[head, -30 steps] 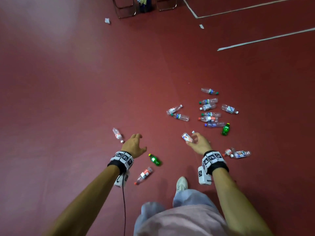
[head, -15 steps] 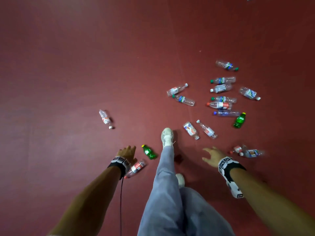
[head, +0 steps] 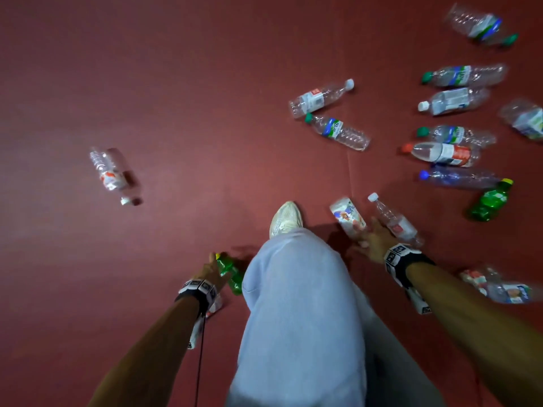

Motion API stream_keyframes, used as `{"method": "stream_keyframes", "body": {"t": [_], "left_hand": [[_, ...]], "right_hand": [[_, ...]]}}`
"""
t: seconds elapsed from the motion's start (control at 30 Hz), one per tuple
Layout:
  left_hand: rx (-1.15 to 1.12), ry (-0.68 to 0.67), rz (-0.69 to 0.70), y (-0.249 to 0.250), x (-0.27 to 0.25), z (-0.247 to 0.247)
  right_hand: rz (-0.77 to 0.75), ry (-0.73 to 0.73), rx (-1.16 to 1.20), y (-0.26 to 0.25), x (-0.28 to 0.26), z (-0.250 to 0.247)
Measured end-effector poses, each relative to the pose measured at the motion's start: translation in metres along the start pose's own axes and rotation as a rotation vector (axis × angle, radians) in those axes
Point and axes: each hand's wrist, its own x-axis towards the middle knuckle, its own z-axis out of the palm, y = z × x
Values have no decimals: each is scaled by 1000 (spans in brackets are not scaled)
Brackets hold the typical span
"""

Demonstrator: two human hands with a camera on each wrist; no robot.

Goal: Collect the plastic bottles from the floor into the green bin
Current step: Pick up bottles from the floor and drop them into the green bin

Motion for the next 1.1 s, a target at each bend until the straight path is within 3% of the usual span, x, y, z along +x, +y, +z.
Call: {"method": "stream_keyframes", "body": {"t": [0.23,0.37,0.5,0.6,0.73,0.97,1.1], "left_hand": [[-193,-39,-126,20,47,16],[-158,-58,-158,18,50,24],[-140,-33,-64,21,31,10],[-201,115,-36,20,0,-14],[-142,188,7,10,-61,-54],[-219,319,88,6,-256,-152],[-357,388,217,3,-368,-191]], "right_hand": [[77,-101,88,-1,86,19],[88,-82,75,-19,89,21],[73,-19,100,-30,66,1],[61,8,58,-48,27,-34],[44,39,18,-80,-47,-95],[12,141,92,-135,-225,-198],[-17,198,408,-174,-341,-234]]}}
